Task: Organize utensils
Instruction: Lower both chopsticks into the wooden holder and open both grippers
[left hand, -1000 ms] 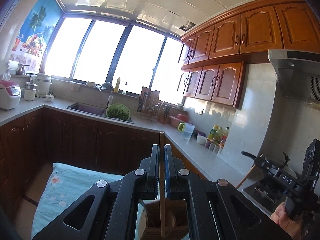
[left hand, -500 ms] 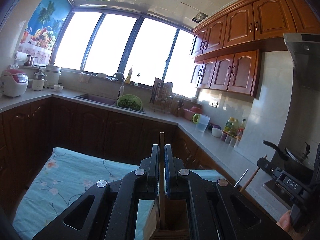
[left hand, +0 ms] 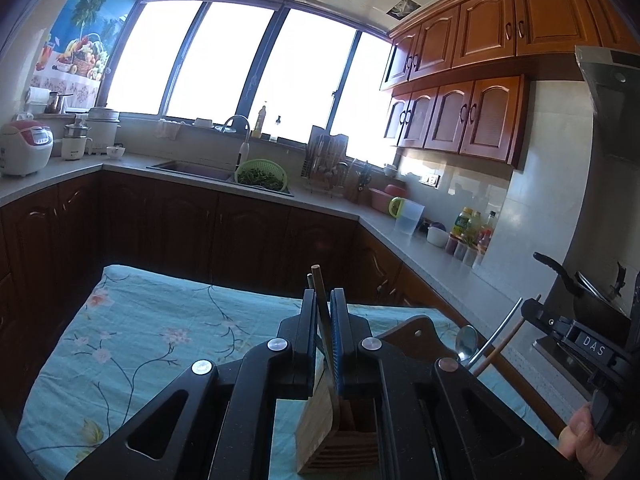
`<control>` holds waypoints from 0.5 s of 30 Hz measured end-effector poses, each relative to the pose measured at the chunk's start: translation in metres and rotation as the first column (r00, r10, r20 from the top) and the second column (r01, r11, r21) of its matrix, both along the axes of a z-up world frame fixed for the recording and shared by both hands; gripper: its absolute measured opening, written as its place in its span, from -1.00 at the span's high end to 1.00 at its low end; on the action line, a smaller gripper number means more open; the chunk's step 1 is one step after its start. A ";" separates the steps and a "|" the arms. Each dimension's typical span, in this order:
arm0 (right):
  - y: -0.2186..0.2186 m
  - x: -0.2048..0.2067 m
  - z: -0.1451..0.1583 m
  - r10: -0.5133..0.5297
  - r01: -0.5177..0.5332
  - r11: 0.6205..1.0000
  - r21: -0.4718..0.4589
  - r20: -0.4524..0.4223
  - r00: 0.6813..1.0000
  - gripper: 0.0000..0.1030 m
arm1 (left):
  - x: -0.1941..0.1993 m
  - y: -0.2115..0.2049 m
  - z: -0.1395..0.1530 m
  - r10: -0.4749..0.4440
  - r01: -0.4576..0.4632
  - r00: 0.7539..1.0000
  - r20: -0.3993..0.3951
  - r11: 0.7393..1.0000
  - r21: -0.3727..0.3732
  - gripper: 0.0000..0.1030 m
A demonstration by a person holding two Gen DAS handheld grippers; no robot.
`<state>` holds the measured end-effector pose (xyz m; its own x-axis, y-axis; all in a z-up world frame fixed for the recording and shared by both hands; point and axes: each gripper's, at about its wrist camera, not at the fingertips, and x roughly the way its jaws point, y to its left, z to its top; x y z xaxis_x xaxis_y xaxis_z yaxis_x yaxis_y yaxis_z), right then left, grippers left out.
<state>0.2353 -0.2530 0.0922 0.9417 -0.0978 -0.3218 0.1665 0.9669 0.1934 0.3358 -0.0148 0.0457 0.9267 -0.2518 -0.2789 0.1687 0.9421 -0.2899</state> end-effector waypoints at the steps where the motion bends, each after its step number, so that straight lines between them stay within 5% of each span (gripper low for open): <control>1: 0.000 0.000 0.000 -0.002 0.002 1.000 0.000 -0.001 1.000 0.89 | -0.006 0.006 0.001 0.001 -0.001 1.000 0.002 1.000 0.003 0.90; 6: -0.003 0.000 0.001 0.003 -0.003 1.000 0.028 -0.006 1.000 0.78 | -0.015 0.014 0.001 -0.009 0.009 1.000 -0.014 1.000 0.007 0.90; 8: -0.005 -0.003 0.003 0.012 -0.012 0.999 0.039 0.000 1.000 0.74 | -0.019 0.016 0.004 -0.017 0.017 1.000 -0.019 1.000 -0.002 0.73; 9: -0.005 -0.006 0.005 0.013 -0.013 0.999 0.042 0.008 1.000 0.60 | -0.022 0.018 0.006 -0.016 0.016 1.000 -0.017 1.000 -0.004 0.62; 13: -0.008 -0.027 0.018 0.009 -0.014 0.998 0.063 0.073 0.997 -0.58 | -0.042 0.027 0.015 0.021 -0.021 1.000 0.005 0.999 -0.028 -0.11; 15: -0.009 -0.041 0.022 0.012 -0.021 0.997 0.076 0.108 0.994 -0.92 | -0.054 0.034 0.016 0.028 -0.028 1.000 0.005 0.999 -0.044 -0.18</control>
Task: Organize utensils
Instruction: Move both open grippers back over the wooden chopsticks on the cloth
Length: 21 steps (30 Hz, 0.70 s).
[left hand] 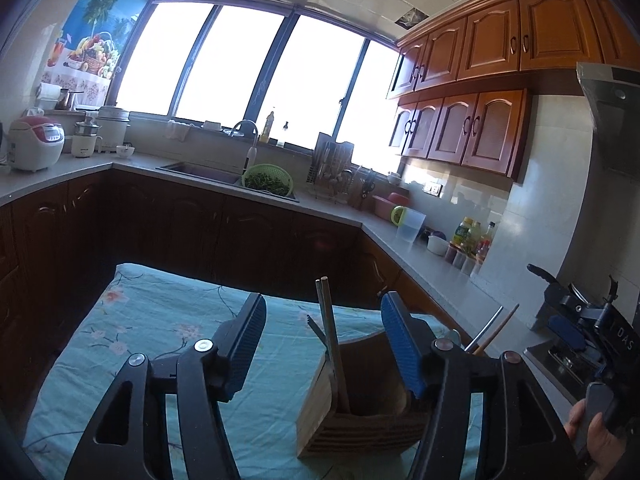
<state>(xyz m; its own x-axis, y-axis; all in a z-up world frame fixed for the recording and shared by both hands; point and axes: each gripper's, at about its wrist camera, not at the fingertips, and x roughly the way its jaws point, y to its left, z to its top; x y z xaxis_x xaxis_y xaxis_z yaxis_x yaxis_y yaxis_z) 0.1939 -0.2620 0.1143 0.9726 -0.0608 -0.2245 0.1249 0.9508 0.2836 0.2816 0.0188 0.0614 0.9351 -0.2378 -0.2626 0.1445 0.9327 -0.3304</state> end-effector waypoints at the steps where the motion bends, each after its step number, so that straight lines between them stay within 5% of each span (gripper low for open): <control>1: 0.000 -0.007 0.001 0.000 0.000 1.000 0.003 0.013 1.000 -0.97 | -0.006 0.002 -0.002 0.005 -0.005 1.000 -0.008 1.000 -0.001 -0.29; 3: 0.000 -0.020 0.001 -0.008 0.008 1.000 -0.001 0.014 1.000 -0.97 | -0.019 0.007 -0.005 0.023 -0.023 0.999 -0.025 1.000 -0.003 -0.46; 21: 0.009 -0.104 -0.065 0.039 -0.031 0.998 0.049 -0.172 0.984 -0.97 | -0.123 0.037 -0.021 0.056 -0.057 0.976 -0.210 0.998 0.000 -0.49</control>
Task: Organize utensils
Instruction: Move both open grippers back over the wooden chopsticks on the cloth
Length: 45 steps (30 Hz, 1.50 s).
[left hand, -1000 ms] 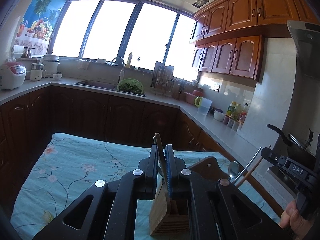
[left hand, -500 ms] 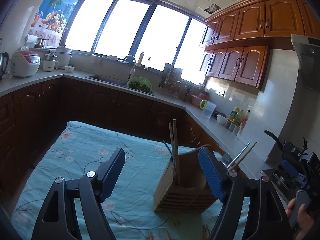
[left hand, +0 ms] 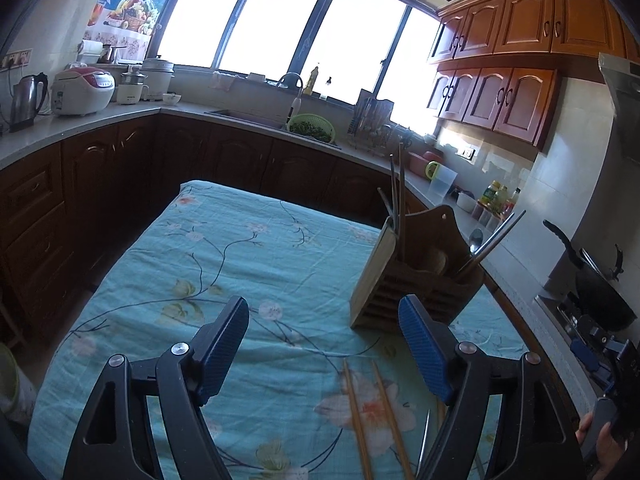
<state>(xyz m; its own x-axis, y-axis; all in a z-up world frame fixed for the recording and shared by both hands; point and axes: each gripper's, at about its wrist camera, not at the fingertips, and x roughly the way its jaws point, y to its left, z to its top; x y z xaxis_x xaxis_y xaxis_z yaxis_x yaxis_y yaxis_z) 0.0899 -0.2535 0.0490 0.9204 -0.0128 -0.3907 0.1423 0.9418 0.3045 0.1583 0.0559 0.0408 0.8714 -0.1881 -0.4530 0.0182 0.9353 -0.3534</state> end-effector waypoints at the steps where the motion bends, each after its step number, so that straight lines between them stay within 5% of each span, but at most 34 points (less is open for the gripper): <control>1: 0.000 -0.003 -0.003 -0.001 0.001 1.000 0.002 -0.008 1.000 -0.97 | -0.003 0.000 -0.001 -0.002 0.002 1.000 -0.011 1.000 -0.003 -0.49; 13: 0.009 -0.026 -0.038 0.007 -0.005 1.000 0.017 -0.096 0.995 -0.97 | -0.029 -0.006 -0.011 -0.019 0.019 0.996 -0.092 1.000 -0.001 -0.49; 29: 0.015 -0.016 -0.063 0.006 -0.008 1.000 -0.008 -0.195 0.981 -0.93 | -0.016 -0.022 -0.024 -0.051 0.059 0.978 -0.204 0.998 0.037 -0.48; 45: 0.021 0.041 -0.094 0.047 -0.084 0.993 -0.081 -0.382 0.923 0.01 | 0.044 -0.052 -0.038 -0.153 0.188 0.926 -0.346 0.980 0.069 -0.16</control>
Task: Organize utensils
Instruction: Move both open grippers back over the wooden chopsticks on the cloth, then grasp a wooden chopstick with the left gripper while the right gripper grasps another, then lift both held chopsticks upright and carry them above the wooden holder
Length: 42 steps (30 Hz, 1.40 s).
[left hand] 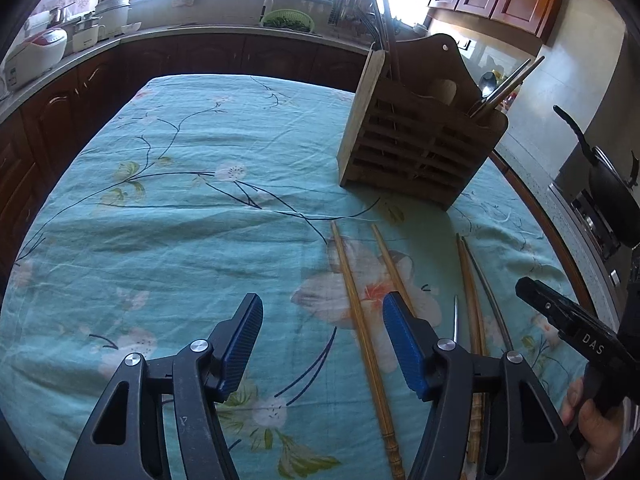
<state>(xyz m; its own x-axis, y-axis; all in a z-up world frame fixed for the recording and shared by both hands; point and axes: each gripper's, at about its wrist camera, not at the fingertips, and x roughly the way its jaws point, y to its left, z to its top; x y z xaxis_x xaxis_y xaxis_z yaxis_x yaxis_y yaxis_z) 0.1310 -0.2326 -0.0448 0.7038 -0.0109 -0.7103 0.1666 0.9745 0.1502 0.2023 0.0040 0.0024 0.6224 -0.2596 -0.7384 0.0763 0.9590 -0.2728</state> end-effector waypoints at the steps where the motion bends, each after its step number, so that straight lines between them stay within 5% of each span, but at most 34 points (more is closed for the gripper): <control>1: 0.000 0.005 -0.002 0.003 -0.003 1.000 -0.009 -0.012 1.000 0.05 | 0.005 -0.002 0.000 -0.008 0.008 1.000 -0.004 1.000 0.007 -0.11; 9: -0.002 0.038 -0.014 0.017 -0.022 0.998 -0.056 -0.096 0.995 0.20 | 0.047 -0.022 -0.012 -0.047 0.049 0.998 -0.034 0.996 0.072 0.02; 14: 0.001 0.057 -0.023 0.030 -0.043 0.995 -0.092 -0.142 0.989 0.35 | 0.070 -0.035 -0.028 -0.070 0.078 0.994 -0.083 0.992 0.103 0.31; 18: 0.007 0.070 -0.024 0.045 -0.068 0.987 -0.145 -0.155 0.987 0.36 | 0.080 -0.047 -0.031 -0.082 0.091 0.995 -0.064 0.983 0.161 0.32; 23: 0.017 0.078 -0.028 0.071 -0.104 0.973 -0.204 -0.160 0.985 0.48 | 0.083 -0.061 -0.035 -0.103 0.108 0.994 -0.035 0.964 0.243 0.60; 28: 0.021 0.077 -0.028 0.087 -0.121 0.969 -0.217 -0.159 0.983 0.90 | 0.081 -0.063 -0.036 -0.124 0.126 0.992 -0.024 0.963 0.237 0.89; 34: 0.006 0.070 -0.019 0.073 -0.087 0.992 -0.094 -0.138 0.988 0.92 | 0.078 -0.050 -0.032 -0.130 0.135 0.991 -0.040 0.979 0.153 0.94; 42: 0.002 0.032 0.029 0.076 -0.076 0.997 -0.026 -0.007 0.997 0.92 | 0.047 -0.018 0.004 -0.103 0.103 0.994 0.026 0.995 0.005 0.94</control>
